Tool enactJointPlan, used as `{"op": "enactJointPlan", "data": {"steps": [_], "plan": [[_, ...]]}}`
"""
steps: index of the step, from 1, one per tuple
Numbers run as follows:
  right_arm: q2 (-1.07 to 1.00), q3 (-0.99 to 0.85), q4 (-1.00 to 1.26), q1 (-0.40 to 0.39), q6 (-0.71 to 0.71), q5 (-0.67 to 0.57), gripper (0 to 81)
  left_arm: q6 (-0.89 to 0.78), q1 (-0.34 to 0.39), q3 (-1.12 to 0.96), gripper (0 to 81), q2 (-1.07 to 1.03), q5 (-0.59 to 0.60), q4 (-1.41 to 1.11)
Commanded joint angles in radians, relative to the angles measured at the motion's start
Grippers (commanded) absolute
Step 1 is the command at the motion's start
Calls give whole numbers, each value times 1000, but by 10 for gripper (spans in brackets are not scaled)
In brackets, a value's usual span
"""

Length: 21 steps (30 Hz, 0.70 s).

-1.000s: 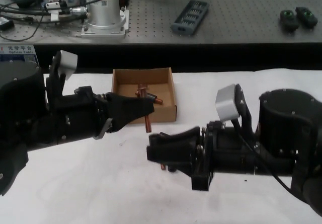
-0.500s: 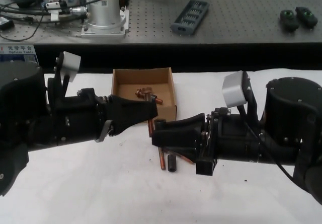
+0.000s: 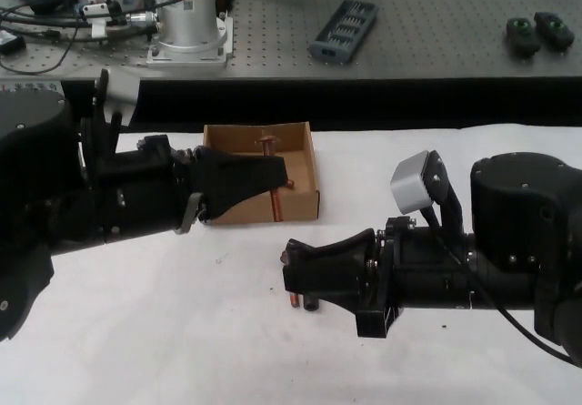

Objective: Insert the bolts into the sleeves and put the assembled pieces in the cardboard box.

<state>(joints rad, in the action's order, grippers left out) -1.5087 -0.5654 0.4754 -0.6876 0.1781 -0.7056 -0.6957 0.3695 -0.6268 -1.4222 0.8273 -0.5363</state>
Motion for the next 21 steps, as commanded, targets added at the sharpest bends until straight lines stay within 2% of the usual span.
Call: {"op": "enactJointPlan", "data": {"steps": [1,4,13,21], "plan": [[0,-12,2,-2,-15,9,40,-54,5,-12,6,3,-1,-20],[0,-12,2,0,-27,64,40,-54,13,-12,6,3,17,-20],[0,-12,61,1,-34,75,40,-54,81,-12,6,3,9,-14],[0,-12,54,8,-30,107,40,-45,74,-11,6,3,9,24]]}}
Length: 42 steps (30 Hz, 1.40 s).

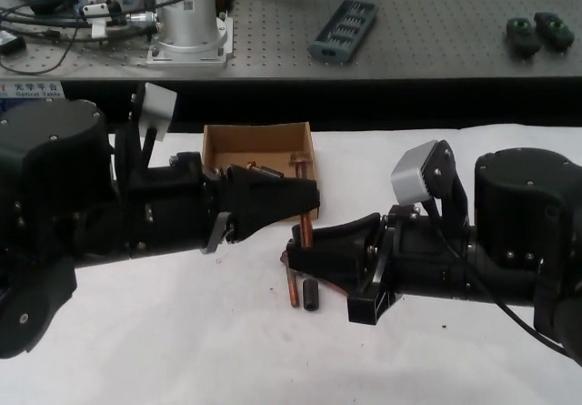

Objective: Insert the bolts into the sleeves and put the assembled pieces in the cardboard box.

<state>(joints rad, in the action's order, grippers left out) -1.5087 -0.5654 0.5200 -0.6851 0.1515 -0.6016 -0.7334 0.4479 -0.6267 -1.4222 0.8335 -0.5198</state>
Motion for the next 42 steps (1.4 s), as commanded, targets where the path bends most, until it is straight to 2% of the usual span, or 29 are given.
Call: {"op": "enactJointPlan", "data": {"steps": [1,5,11,16,29,36,42], "plan": [[0,-12,10,8,-3,3,40,5,-6,-11,6,3,-1,10],[0,-12,10,10,14,-7,40,29,-26,-11,6,3,-22,26],[0,-12,-22,6,55,-87,40,48,-63,-13,6,3,-52,24],[0,-7,-75,4,27,-114,40,112,-63,-13,6,3,-67,16],[0,-7,-32,4,50,-198,40,303,-63,-13,6,3,-93,16],[0,-7,33,26,50,-198,40,312,-63,-13,6,3,-97,-64],[0,-7,33,32,50,-198,40,246,-63,-13,6,3,-60,-103]]}}
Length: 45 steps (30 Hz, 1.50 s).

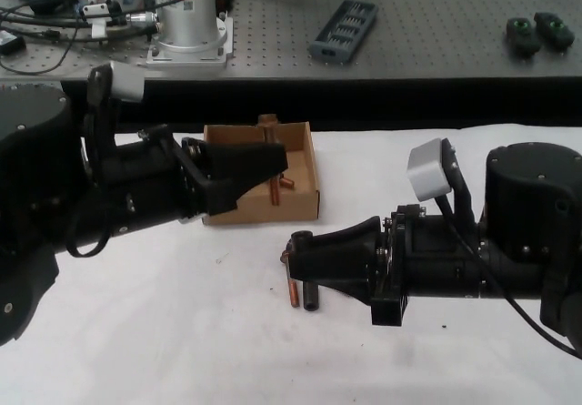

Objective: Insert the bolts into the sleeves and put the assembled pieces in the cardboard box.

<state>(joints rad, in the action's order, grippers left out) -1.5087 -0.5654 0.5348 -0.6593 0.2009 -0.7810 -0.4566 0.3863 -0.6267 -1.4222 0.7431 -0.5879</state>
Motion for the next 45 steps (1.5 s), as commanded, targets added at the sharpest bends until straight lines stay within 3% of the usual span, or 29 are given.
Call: {"op": "enactJointPlan", "data": {"steps": [1,17,45], "plan": [[0,-7,18,7,0,-19,40,-40,-2,-13,6,3,32,-37],[0,-9,64,6,8,-44,40,-91,-2,-13,6,3,169,-50],[-14,-9,124,6,57,-74,40,-144,-2,-11,6,-36,214,-110]]}}
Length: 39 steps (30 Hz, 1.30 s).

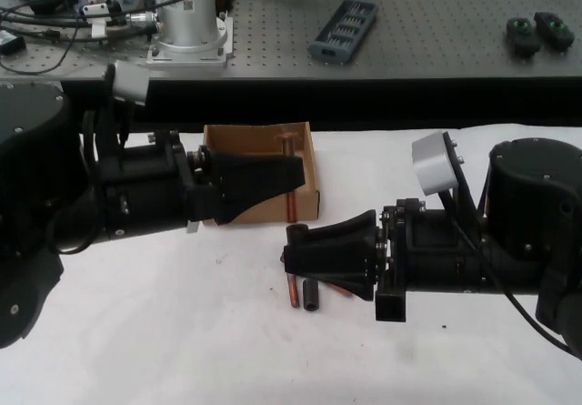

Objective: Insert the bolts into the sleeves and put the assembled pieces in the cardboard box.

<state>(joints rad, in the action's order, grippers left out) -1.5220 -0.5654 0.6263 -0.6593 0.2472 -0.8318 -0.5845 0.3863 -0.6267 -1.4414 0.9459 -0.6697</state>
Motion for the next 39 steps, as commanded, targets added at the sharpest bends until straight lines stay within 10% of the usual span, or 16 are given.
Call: {"op": "enactJointPlan", "data": {"steps": [1,39], "plan": [[-1,-9,37,6,11,-23,40,-16,1,-11,6,-16,10,-28],[-34,-47,49,6,0,-30,43,46,10,-11,6,-58,8,-88]]}}
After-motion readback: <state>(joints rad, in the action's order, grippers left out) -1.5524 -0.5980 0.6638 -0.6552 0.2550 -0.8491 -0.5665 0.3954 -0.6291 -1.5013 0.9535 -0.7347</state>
